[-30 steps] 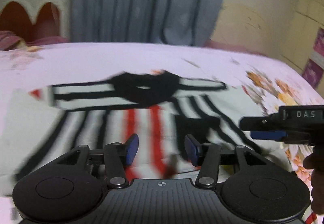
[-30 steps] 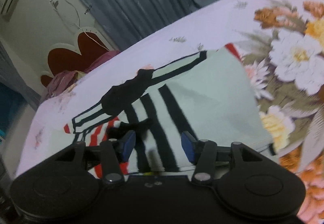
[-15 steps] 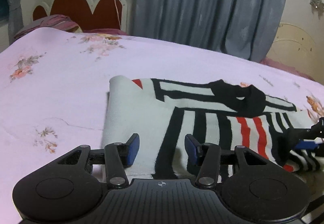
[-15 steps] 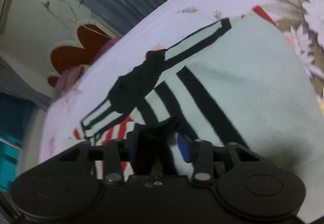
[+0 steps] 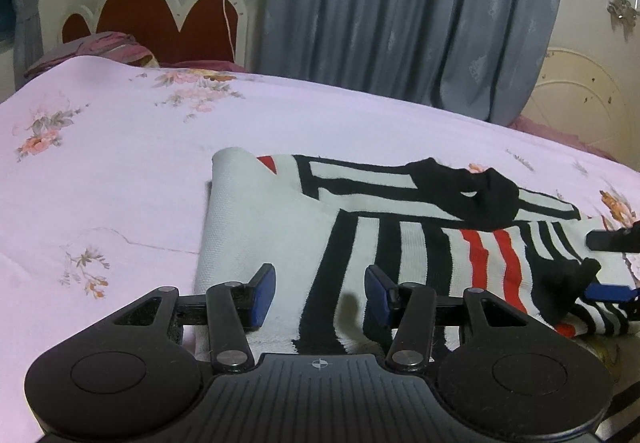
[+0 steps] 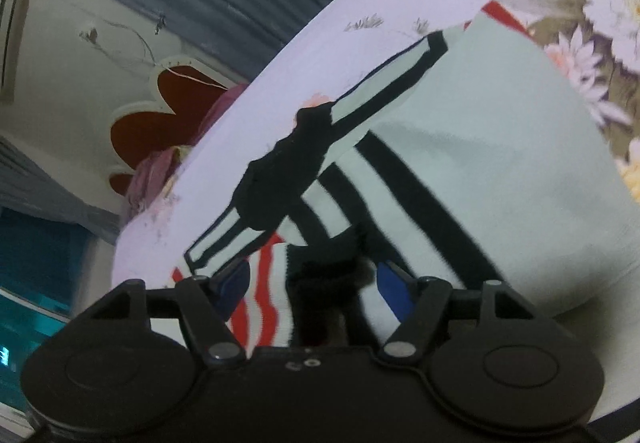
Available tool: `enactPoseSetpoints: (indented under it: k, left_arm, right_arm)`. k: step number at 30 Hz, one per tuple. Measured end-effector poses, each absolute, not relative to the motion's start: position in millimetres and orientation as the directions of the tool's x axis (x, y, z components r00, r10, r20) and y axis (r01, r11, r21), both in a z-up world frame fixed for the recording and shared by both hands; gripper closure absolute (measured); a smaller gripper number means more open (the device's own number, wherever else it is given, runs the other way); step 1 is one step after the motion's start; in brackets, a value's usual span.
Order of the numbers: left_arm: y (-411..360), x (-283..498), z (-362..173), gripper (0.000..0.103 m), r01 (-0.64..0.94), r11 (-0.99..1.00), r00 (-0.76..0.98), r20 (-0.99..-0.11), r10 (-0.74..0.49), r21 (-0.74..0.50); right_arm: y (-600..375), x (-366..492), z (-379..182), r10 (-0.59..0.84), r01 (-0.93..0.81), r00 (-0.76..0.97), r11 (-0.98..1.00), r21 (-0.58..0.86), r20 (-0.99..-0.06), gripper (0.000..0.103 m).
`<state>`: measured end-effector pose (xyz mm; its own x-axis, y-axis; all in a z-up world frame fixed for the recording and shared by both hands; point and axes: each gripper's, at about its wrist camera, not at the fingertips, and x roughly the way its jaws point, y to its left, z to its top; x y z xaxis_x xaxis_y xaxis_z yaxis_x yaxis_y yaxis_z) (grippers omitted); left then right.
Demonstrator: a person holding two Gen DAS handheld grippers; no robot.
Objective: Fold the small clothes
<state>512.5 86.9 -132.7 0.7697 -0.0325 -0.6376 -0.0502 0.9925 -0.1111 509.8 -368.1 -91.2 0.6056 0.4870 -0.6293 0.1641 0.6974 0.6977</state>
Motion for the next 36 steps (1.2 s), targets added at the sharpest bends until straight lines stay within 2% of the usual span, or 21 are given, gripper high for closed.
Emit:
enactPoseSetpoints:
  k: [3,5,7,8,10,13,15,16,18,26,30,34,36]
  left_arm:
    - [87.0,513.0,-133.7,0.053,-0.052,0.993,0.768,-0.64,-0.03,-0.108]
    - [86.3,513.9,-134.1,0.053,-0.052,0.993,0.768,-0.64,-0.029,-0.107]
    - [85.2,515.6,-134.4,0.053,-0.05,0.993,0.769,-0.638,-0.03,-0.107]
    - [84.6,516.5,-134.3,0.053,-0.05,0.993,0.769,-0.639,-0.031,-0.108]
    - [83.3,516.3,-132.0,0.053,-0.051,0.992,0.776,-0.63,-0.031,-0.112]
    - [79.9,515.5,-130.2,0.053,-0.036,0.993,0.786,-0.617,-0.04,-0.11]
    - [76.5,518.3,-134.4,0.053,-0.021,0.994,0.77,-0.636,-0.054,-0.11]
    - [74.4,520.8,-138.0,0.053,-0.008,0.993,0.754,-0.653,-0.069,-0.115]
    - [68.1,522.7,-144.2,0.053,0.001,0.996,0.741,-0.669,-0.062,-0.091]
    - [69.2,517.6,-141.1,0.053,0.007,0.996,0.773,-0.631,-0.061,-0.088]
    - [74.1,523.8,-151.7,0.053,0.029,0.997,0.738,-0.672,-0.068,-0.069]
    - [95.1,517.9,-141.7,0.053,-0.013,0.989,0.779,-0.622,-0.081,-0.144]
    - [124.7,514.3,-133.0,0.053,-0.095,0.974,0.81,-0.585,-0.046,-0.208]
  right_arm:
    - [-357.3,516.5,-97.0,0.444,0.176,0.566,0.758,0.628,-0.694,0.052]
    - [-349.9,518.5,-94.3,0.41,0.139,0.564,0.808,0.572,-0.716,0.076]
    - [-342.6,521.3,-92.1,0.375,0.097,0.553,0.858,0.504,-0.744,0.092]
    - [-340.4,520.5,-89.5,0.368,0.066,0.557,0.874,0.482,-0.744,0.095]
    - [-333.0,514.3,-75.4,0.353,-0.02,0.593,0.905,0.424,-0.724,0.096]
    - [-327.9,490.3,-42.3,0.311,-0.138,0.701,0.942,0.306,-0.641,0.096]
    - [-336.3,477.0,-36.6,0.248,-0.137,0.748,0.965,0.223,-0.615,0.096]
    - [-345.1,477.9,-44.5,0.223,-0.112,0.738,0.971,0.21,-0.637,0.096]
    - [-360.8,483.4,-66.8,0.196,-0.053,0.678,0.974,0.219,-0.708,0.096]
    - [-370.7,470.9,-68.0,0.194,-0.035,0.712,0.97,0.242,-0.675,0.096]
    - [-370.6,475.6,-80.8,0.178,-0.015,0.675,0.973,0.229,-0.716,0.096]
    - [-370.3,475.7,-82.5,0.183,-0.009,0.671,0.971,0.239,-0.718,0.096]
    - [-374.0,472.3,-76.2,0.184,0.0,0.688,0.967,0.253,-0.702,0.087]
